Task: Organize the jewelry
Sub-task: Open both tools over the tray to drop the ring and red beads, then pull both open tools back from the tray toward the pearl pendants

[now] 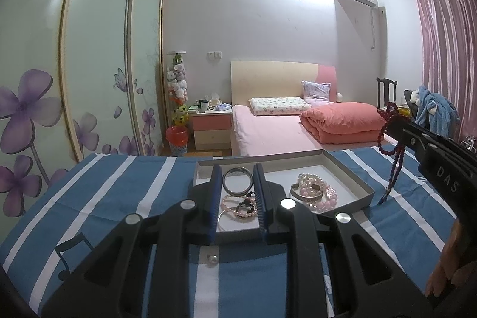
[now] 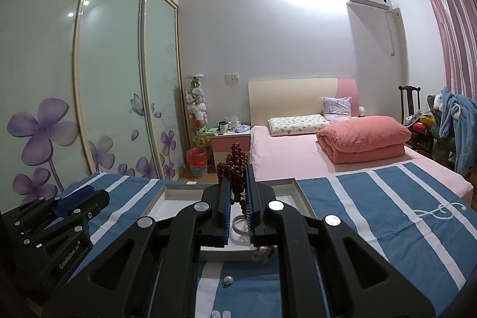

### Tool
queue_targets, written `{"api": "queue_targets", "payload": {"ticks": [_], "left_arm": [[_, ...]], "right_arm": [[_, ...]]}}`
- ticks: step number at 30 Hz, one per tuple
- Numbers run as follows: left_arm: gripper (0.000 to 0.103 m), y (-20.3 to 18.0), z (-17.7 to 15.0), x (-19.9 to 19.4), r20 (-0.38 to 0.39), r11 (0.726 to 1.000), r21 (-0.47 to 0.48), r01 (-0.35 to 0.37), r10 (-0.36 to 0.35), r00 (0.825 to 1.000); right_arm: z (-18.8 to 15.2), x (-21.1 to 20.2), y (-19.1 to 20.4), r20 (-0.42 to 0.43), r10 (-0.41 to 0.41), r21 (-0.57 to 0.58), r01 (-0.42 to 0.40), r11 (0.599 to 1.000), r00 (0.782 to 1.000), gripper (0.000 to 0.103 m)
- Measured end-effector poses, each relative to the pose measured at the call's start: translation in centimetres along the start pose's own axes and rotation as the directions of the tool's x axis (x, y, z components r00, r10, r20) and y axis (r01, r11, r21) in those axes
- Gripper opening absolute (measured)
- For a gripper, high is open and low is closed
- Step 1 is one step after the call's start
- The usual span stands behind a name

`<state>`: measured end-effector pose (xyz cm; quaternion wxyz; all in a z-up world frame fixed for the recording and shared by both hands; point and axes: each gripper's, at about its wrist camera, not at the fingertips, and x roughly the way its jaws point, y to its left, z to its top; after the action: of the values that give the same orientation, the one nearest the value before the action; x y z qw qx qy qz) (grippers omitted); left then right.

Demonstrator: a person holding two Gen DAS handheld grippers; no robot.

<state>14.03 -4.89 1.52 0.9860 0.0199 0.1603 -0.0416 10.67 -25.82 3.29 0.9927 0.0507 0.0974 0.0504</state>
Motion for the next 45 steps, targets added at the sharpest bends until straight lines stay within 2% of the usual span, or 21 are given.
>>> {"api": "queue_targets", "payload": {"ticks": [10,15,22,26,28,30,32,33,34,45], "left_arm": [[0.022,0.4,-0.1,2.5,-0.037,1.000,-0.006,0.002,-0.002,0.999],[0.022,1.3,1.0,5.1,-0.066,0.999,-0.033,0.032,-0.034,0.997],[0.022,2.1,1.5,11.2,-0.178,0.988,-0.123,0.097,-0.118,0.977],[0.022,1.8,1.2,14.1,-0.224,0.987,-0.119,0.104,-0.129,0.966],[0.022,1.5,1.0,15.1,-0.243,0.987,-0.116,0.108,-0.134,0.961],[0.023,1.4,0.7,16.0,-0.259,0.986,-0.124,0.112,-0.141,0.955],[0.026,1.6,0.6,16.5,-0.267,0.985,-0.131,0.110,-0.142,0.953],[0.030,1.8,0.5,16.6,-0.267,0.985,-0.135,0.106,-0.139,0.953],[0.031,1.9,0.4,16.6,-0.266,0.985,-0.137,0.103,-0.136,0.954],[0.032,4.7,1.0,14.8,-0.255,0.981,-0.186,0.051,-0.098,0.962]], "right_arm": [[-0.4,1.9,0.1,-0.030,0.003,0.001,-0.003,1.000,1.000,0.009],[0.4,3.8,-0.3,-0.047,0.012,0.001,-0.012,1.000,0.999,0.009],[0.4,9.7,-1.5,-0.167,0.085,0.070,-0.075,0.995,0.982,0.009],[-0.1,12.5,-2.3,-0.232,0.109,0.111,-0.085,0.990,0.966,0.009],[-0.4,13.9,-2.5,-0.279,0.127,0.129,-0.094,0.987,0.952,0.010],[-1.0,15.0,-2.6,-0.321,0.130,0.146,-0.086,0.985,0.938,0.014],[-1.4,15.4,-2.9,-0.340,0.131,0.156,-0.082,0.984,0.931,0.025],[-1.5,15.3,-3.2,-0.338,0.129,0.162,-0.077,0.984,0.932,0.036],[-1.6,15.0,-3.4,-0.331,0.123,0.162,-0.072,0.984,0.936,0.040],[-1.0,13.1,-4.1,-0.311,0.114,0.164,-0.065,0.984,0.943,0.040]]}}
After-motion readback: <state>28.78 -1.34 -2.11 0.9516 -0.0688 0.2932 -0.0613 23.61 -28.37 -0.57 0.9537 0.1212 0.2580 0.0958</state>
